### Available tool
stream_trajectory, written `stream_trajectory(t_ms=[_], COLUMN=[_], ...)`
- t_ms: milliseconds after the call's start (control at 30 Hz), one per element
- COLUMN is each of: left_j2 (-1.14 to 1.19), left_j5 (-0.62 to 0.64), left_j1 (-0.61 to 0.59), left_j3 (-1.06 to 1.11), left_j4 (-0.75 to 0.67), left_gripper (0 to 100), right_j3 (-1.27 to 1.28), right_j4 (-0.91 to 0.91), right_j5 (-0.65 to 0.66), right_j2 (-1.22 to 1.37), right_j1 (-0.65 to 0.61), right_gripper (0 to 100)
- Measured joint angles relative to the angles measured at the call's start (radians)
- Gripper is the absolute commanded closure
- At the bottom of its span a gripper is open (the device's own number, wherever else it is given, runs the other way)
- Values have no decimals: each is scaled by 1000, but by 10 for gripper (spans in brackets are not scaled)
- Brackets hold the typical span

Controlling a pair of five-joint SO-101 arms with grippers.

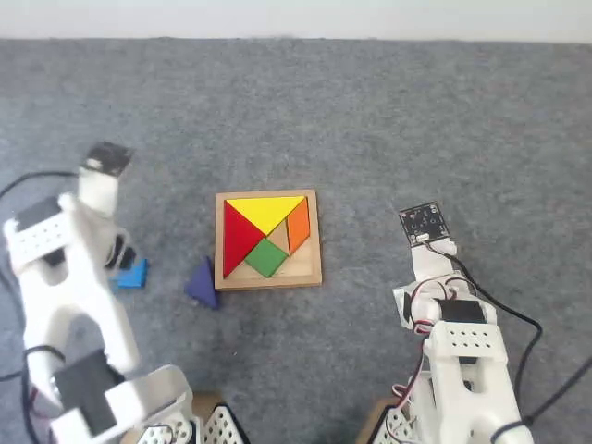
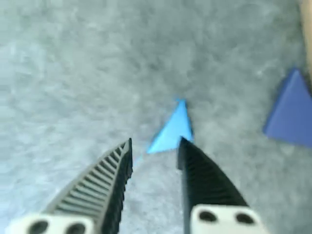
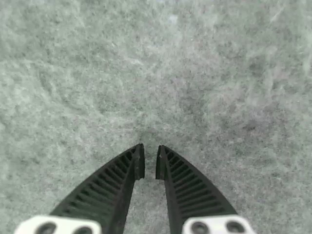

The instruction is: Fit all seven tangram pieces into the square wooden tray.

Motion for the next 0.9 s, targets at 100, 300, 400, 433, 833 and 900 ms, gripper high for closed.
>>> stream_trajectory(t_ms=[100, 300, 400, 433, 833, 900], left_j2=[-25, -25, -26, -26, -29, -38], left_j5=[-86, -130, -135, -137, -184, -192], left_j1=[0, 48, 51, 49, 49, 49], left_j3=[133, 293, 298, 298, 334, 342], left_j4=[-40, -229, -249, -255, -284, -284], left_gripper=[830, 830, 830, 830, 830, 830], right_j3=[0, 0, 0, 0, 0, 0], right_j4=[0, 0, 0, 0, 0, 0], right_j5=[0, 0, 0, 0, 0, 0], right_j2=[0, 0, 0, 0, 0, 0], right_j1=[0, 0, 0, 0, 0, 0], right_gripper=[936, 936, 936, 936, 936, 936])
